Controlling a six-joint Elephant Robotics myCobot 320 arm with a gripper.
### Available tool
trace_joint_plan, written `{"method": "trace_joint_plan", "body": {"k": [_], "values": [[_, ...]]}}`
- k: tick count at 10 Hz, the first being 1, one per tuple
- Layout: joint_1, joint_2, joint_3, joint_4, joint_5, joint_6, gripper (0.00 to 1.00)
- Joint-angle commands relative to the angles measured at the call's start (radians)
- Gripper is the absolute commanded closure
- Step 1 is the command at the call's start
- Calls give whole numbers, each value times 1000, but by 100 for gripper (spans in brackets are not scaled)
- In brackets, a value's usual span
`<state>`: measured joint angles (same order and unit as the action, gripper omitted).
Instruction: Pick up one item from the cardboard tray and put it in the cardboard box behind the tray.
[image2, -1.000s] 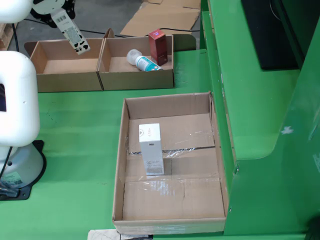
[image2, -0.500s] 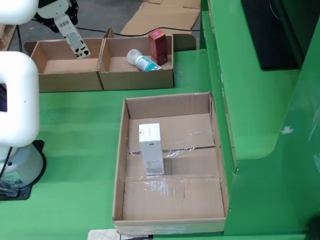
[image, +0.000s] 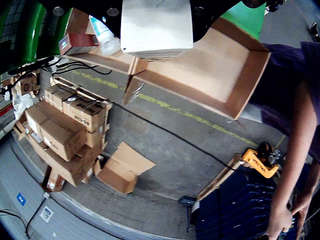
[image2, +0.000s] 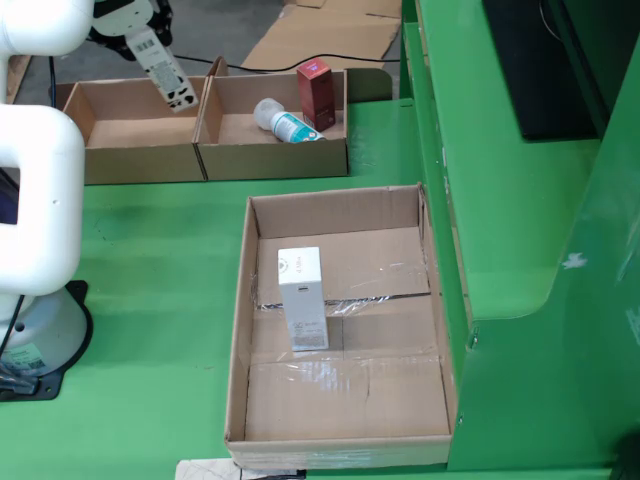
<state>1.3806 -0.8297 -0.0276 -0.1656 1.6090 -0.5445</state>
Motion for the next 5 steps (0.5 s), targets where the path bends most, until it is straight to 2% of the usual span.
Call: {"method": "trace_joint_plan", "body": {"k": [1,4,5], "values": [[-49,-21,28,214,-41,-38,100],[-69,-42,28,272,-59,-53,100],[-76,-42,28,245,-26,-39,100]]}}
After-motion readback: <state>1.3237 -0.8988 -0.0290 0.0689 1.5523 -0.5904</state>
